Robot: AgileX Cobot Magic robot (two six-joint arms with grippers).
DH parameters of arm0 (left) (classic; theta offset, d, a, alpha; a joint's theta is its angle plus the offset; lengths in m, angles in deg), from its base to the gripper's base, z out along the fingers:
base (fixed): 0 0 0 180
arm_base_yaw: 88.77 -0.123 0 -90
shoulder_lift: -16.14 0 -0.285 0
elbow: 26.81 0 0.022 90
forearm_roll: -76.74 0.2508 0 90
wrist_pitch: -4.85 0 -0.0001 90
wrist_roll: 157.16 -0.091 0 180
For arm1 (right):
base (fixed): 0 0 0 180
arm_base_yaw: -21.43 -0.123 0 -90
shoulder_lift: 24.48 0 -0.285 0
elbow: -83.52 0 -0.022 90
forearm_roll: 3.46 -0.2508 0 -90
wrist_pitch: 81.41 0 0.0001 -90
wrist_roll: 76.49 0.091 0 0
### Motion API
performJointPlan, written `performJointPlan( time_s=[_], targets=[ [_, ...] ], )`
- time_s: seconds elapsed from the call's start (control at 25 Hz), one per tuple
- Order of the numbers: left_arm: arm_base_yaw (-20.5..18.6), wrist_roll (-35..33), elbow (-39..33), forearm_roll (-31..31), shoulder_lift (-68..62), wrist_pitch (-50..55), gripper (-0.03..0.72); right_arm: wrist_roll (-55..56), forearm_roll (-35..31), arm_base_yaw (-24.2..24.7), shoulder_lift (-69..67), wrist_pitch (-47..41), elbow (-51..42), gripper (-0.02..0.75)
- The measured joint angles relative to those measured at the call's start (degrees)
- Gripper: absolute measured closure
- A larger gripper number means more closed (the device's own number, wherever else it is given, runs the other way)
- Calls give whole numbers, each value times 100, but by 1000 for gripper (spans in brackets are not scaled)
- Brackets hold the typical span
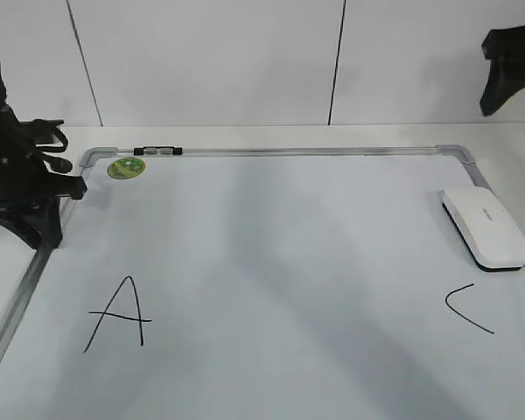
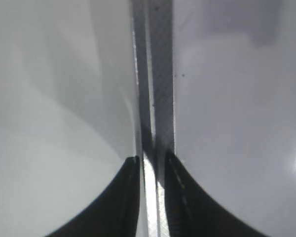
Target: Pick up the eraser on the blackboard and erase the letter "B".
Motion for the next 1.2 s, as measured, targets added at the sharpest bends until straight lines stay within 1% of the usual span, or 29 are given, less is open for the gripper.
performJointPlan(
  time_s=[0.12,0.24,0.44,0.56,0.68,0.96,1.2],
  targets=[
    [0,-13,24,-58,-11,45,433,0,-176,9,261,-27,0,144],
    [0,-13,46,-69,38,63,409,9,-353,9,518,-49,0,144],
    [0,-13,68,78,367,232,403,13,-400,9,886,-93,0,144],
    [0,-15,68,264,517,536,402,13,-416,9,1173,-119,0,144],
    [0,-15,68,445,658,878,402,13,-426,9,1580,-130,-209,144],
    [0,-25,68,520,979,977,421,23,-456,9,2655,-151,-1354,145],
    [0,-25,68,534,1611,1037,423,23,-482,9,3312,-180,-2183,145]
  ],
)
